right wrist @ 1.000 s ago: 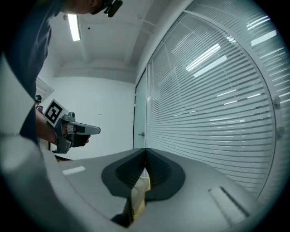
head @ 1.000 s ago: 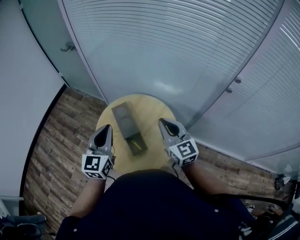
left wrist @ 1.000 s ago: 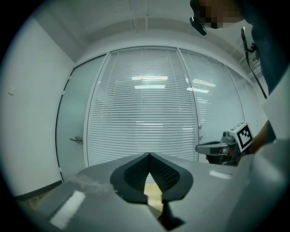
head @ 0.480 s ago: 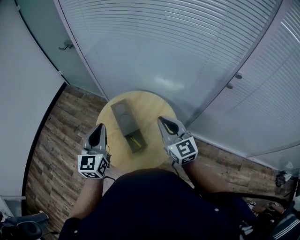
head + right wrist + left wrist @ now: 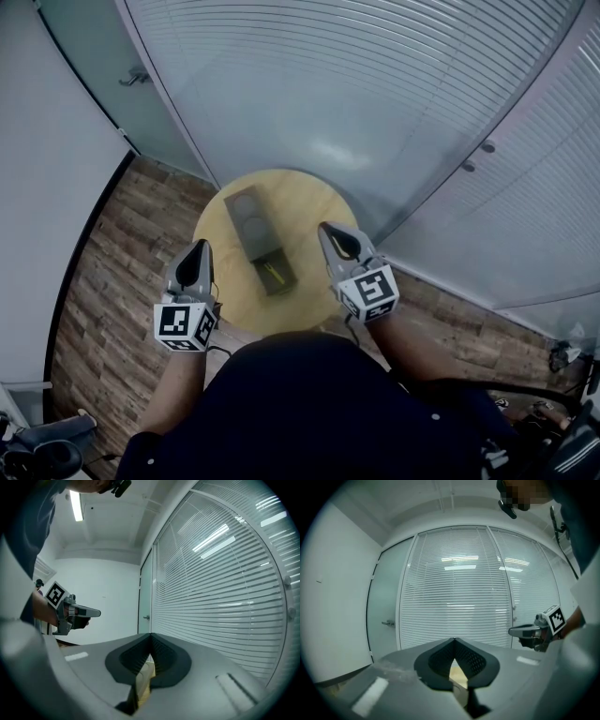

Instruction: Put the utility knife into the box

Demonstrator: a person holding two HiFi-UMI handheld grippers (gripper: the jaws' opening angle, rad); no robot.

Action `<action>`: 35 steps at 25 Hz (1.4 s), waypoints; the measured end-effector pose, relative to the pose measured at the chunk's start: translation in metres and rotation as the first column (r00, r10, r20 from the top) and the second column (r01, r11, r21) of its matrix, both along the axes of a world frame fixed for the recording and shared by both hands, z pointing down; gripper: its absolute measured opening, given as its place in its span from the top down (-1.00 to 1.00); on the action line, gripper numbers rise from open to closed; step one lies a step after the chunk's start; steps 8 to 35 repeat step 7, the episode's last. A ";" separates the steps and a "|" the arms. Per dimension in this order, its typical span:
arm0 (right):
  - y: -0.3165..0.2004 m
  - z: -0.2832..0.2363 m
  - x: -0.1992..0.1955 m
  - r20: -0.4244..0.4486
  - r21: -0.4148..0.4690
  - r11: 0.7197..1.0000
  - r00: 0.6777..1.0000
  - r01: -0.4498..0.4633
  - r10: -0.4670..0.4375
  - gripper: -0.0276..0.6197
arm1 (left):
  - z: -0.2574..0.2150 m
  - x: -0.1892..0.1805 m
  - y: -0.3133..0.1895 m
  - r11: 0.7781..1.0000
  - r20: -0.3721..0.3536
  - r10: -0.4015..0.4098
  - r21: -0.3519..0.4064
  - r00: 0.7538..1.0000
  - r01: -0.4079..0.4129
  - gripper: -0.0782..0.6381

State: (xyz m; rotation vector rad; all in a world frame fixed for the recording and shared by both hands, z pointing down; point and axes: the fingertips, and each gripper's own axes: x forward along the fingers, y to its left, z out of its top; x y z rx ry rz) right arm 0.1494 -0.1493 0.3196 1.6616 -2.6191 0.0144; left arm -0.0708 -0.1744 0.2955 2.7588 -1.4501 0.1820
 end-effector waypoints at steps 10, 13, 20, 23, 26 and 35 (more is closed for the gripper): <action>-0.006 0.000 -0.007 -0.014 -0.008 1.000 1.000 0.008 -0.008 0.89 | 0.001 -0.006 -0.006 1.000 -0.004 -0.004 0.000 1.000 0.004 0.77; -0.006 0.000 -0.007 -0.014 -0.008 1.000 1.000 0.008 -0.008 0.89 | 0.001 -0.006 -0.006 1.000 -0.004 -0.004 0.000 1.000 0.004 0.77; -0.006 0.000 -0.007 -0.014 -0.008 1.000 1.000 0.008 -0.008 0.89 | 0.001 -0.006 -0.006 1.000 -0.004 -0.004 0.000 1.000 0.004 0.77; -0.006 0.000 -0.007 -0.014 -0.008 1.000 1.000 0.008 -0.008 0.89 | 0.001 -0.006 -0.006 1.000 -0.004 -0.004 0.000 1.000 0.004 0.77; -0.006 0.000 -0.007 -0.014 -0.008 1.000 1.000 0.008 -0.008 0.89 | 0.001 -0.006 -0.006 1.000 -0.004 -0.004 0.000 1.000 0.004 0.77; -0.006 0.000 -0.007 -0.014 -0.008 1.000 1.000 0.008 -0.008 0.89 | 0.001 -0.006 -0.006 1.000 -0.004 -0.004 0.000 1.000 0.004 0.77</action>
